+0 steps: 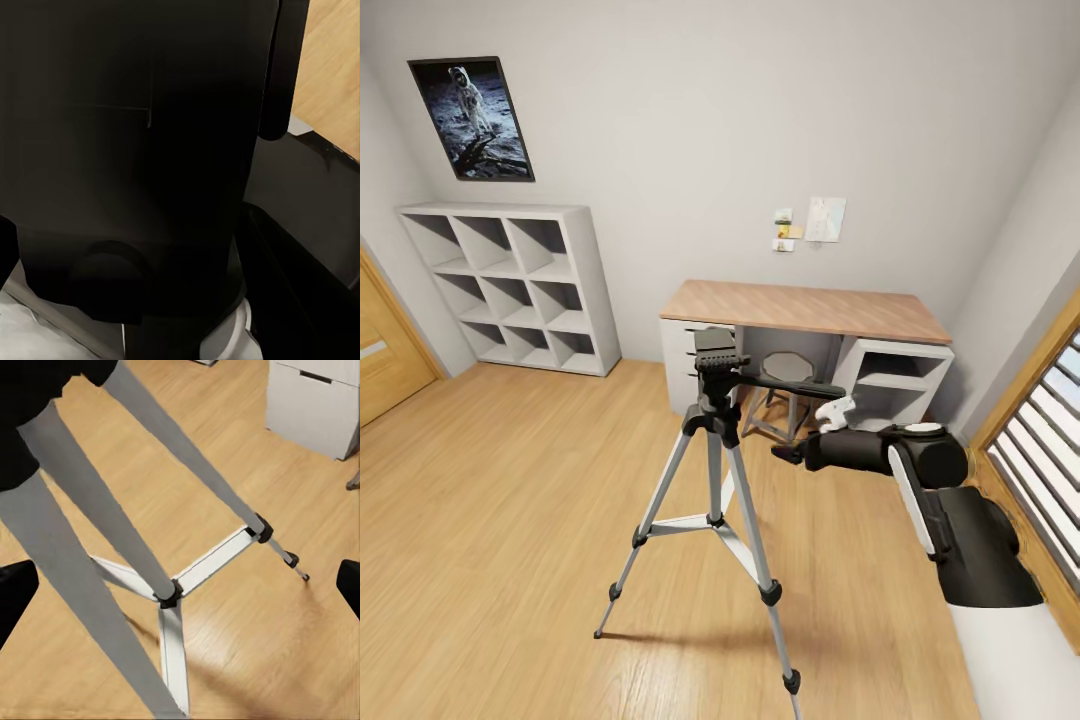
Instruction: Attach the digital camera to the camera tripod in the bedroom.
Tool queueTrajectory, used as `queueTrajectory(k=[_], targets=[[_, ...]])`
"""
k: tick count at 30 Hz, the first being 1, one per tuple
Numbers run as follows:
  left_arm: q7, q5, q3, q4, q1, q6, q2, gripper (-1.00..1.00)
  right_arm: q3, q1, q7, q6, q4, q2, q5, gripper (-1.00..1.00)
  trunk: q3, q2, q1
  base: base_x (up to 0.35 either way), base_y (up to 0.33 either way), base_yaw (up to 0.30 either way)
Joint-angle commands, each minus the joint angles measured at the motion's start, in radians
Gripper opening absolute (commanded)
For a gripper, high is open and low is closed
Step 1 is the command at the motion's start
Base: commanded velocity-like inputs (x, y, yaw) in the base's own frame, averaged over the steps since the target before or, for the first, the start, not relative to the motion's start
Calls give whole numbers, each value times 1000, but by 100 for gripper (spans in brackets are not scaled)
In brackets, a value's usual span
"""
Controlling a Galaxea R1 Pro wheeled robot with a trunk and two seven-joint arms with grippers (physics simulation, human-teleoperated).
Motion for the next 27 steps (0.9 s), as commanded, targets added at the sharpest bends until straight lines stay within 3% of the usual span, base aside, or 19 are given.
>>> queueTrajectory(k=[1,2,6,10,20,27], targets=[[1,6,-8,0,-1,0,0,-100,20,-1,11,2,0,0,12,100,-2,-2,1,0,0,0],[1,6,-8,0,-1,1,0,-100,94,-1,17,2,4,-1,12,100,-2,-2,1,0,0,0],[1,6,-8,0,-1,0,-1,-100,147,-1,20,2,7,-2,12,100,-2,-2,1,0,0,0],[2,6,-8,0,-1,0,-1,-100,160,-1,19,2,14,-2,11,100,-2,-2,1,0,0,0],[3,4,-8,0,-1,-1,-14,-100,170,-1,14,2,140,1,13,100,-2,-2,1,0,0,0],[3,4,-7,0,-1,-1,-14,-100,173,-1,21,2,151,2,11,100,-2,-2,1,0,0,0]])
